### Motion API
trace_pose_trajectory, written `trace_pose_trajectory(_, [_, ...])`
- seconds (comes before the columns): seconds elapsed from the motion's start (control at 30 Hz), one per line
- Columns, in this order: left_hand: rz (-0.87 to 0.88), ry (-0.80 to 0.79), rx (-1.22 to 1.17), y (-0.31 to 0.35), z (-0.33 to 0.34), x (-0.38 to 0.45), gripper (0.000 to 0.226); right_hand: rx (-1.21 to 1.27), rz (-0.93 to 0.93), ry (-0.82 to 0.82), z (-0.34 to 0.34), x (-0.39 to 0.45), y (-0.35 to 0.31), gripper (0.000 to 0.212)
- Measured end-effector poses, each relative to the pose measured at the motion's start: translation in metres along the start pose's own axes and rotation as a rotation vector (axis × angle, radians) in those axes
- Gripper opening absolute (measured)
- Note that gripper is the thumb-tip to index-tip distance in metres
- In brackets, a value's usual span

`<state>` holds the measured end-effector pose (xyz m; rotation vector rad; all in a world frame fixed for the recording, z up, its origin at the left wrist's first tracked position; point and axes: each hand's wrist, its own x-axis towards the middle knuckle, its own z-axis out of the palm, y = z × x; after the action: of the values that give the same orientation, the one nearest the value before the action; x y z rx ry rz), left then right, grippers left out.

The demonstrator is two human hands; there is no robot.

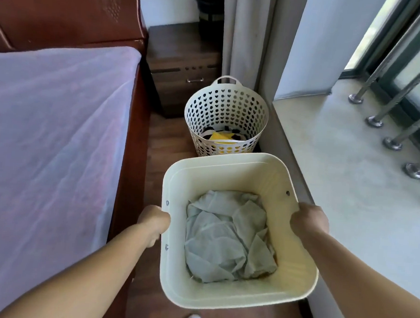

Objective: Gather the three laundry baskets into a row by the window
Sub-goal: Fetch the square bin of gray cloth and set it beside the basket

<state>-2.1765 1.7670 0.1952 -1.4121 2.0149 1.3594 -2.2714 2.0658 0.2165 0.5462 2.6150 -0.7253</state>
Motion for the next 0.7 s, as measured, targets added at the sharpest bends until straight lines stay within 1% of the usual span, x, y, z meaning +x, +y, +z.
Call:
trace_pose_trajectory(0.17, [-0.042, -0.021, -0.01, 0.016, 0.043, 0.101, 0.029, 0.048, 0.035, -0.028, 0.068, 0.091, -0.021, 0.045])
trace_pose_trajectory(0.23, [-0.047, -0.013, -0.016, 0.016, 0.066, 0.146, 0.03, 0.069, 0.055, -0.047, 0.102, 0.133, -0.025, 0.044])
trace_pose_trajectory(0.4, [-0.051, 0.01, 0.013, 0.015, 0.117, 0.23, 0.036, 0.052, 0.096, -0.117, 0.164, 0.208, -0.02, 0.041])
trace_pose_trajectory(0.5, [-0.062, -0.02, 0.013, 0.014, 0.146, 0.268, 0.037, 0.033, 0.124, -0.157, 0.193, 0.249, -0.01, 0.043])
trace_pose_trajectory(0.6, [-0.063, -0.055, 0.005, 0.015, 0.173, 0.3, 0.037, 0.017, 0.136, -0.162, 0.214, 0.283, 0.0, 0.045])
trace_pose_trajectory(0.7, [-0.064, -0.066, 0.014, 0.018, 0.196, 0.328, 0.037, -0.001, 0.156, -0.152, 0.228, 0.313, 0.005, 0.042])
